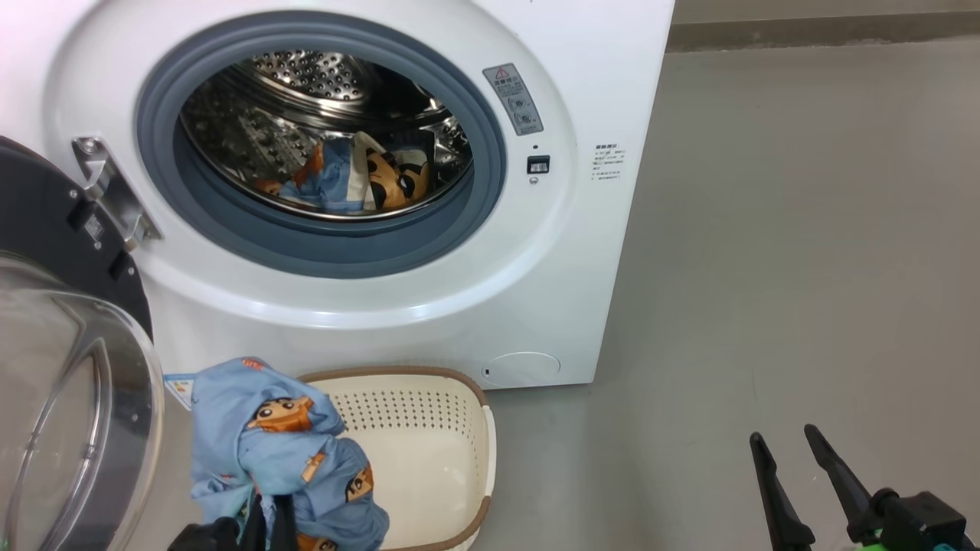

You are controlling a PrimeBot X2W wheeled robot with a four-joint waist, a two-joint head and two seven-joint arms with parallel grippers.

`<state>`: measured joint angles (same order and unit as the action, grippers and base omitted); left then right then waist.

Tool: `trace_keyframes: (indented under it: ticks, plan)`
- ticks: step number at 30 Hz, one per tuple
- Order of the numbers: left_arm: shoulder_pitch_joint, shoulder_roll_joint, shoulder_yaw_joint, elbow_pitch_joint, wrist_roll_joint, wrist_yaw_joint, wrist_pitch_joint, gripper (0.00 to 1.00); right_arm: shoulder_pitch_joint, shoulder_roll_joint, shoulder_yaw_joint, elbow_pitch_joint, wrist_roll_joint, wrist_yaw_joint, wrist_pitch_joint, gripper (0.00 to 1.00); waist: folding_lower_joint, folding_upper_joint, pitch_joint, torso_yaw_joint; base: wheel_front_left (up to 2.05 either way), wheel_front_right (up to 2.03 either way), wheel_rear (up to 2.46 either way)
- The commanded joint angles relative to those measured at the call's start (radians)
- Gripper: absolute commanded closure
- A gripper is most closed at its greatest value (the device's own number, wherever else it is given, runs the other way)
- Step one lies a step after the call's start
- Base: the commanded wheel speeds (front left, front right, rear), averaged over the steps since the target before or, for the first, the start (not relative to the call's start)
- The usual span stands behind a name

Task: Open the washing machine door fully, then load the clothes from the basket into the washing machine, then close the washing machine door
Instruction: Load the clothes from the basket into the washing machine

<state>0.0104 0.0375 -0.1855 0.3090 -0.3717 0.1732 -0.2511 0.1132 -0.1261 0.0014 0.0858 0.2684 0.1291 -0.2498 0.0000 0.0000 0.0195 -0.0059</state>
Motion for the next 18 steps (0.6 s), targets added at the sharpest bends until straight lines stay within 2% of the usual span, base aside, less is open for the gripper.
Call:
trace_keyframes:
  ticks: [1, 18]
  plan:
    - [-0.011, 0.013, 0.031, -0.034, 0.013, 0.007, -0.011, 1.0, 0.002, -0.014, 0.018, -0.024, -0.016, 0.002, -0.012, 0.0, 0.0, 0.0, -0.003, 0.001, 0.0, 0.0, 0.0]
    - [0.017, 0.013, 0.037, -0.113, 0.044, 0.017, -0.011, 1.0, 0.003, -0.01, -0.001, -0.025, -0.028, 0.002, -0.012, 0.0, 0.0, 0.0, -0.03, 0.006, 0.0, 0.0, 0.0]
